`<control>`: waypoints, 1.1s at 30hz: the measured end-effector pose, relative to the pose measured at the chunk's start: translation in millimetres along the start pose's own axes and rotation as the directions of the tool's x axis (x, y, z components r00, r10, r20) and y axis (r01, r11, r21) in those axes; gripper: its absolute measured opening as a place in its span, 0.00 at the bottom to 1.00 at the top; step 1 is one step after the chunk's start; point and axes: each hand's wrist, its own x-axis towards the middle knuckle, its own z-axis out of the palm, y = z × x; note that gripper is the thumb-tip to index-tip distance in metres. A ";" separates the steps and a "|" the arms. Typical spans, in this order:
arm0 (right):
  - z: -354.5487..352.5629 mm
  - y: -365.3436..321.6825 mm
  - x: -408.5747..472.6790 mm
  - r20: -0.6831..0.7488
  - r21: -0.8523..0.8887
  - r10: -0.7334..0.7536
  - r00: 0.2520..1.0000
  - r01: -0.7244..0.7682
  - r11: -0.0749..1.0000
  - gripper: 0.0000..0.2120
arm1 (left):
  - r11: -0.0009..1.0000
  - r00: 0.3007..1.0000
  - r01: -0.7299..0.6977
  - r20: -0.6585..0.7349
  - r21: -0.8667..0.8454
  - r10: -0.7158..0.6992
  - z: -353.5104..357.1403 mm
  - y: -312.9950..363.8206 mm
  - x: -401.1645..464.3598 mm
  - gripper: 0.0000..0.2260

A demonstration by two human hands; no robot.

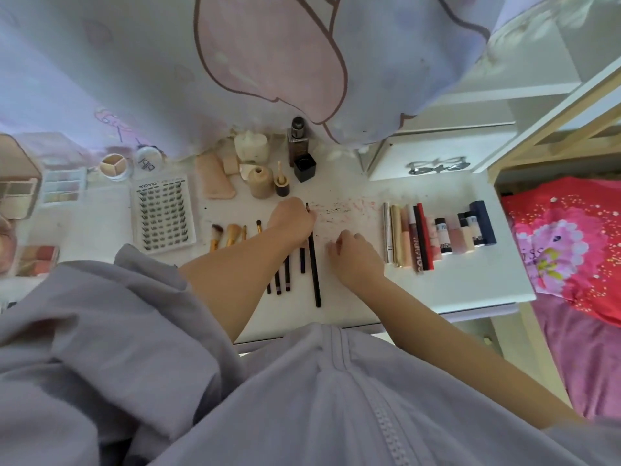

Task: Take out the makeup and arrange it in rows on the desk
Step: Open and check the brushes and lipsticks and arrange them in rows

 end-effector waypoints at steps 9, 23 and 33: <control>9.0 -10.9 3.9 0.059 -0.150 -0.100 0.993 0.107 0.983 0.18 | 0.999 0.998 0.038 -0.055 -0.021 -0.039 3.8 -12.4 -0.1 0.17; -90.6 59.8 75.5 0.047 -0.188 -0.010 0.999 0.019 0.982 0.13 | 0.944 0.983 -0.183 0.063 0.274 0.173 85.7 76.8 -28.9 0.14; -95.8 53.0 82.5 0.108 -0.320 -0.090 0.990 0.120 0.940 0.17 | 0.982 0.998 -0.038 -0.041 0.186 0.047 88.7 76.4 -29.1 0.13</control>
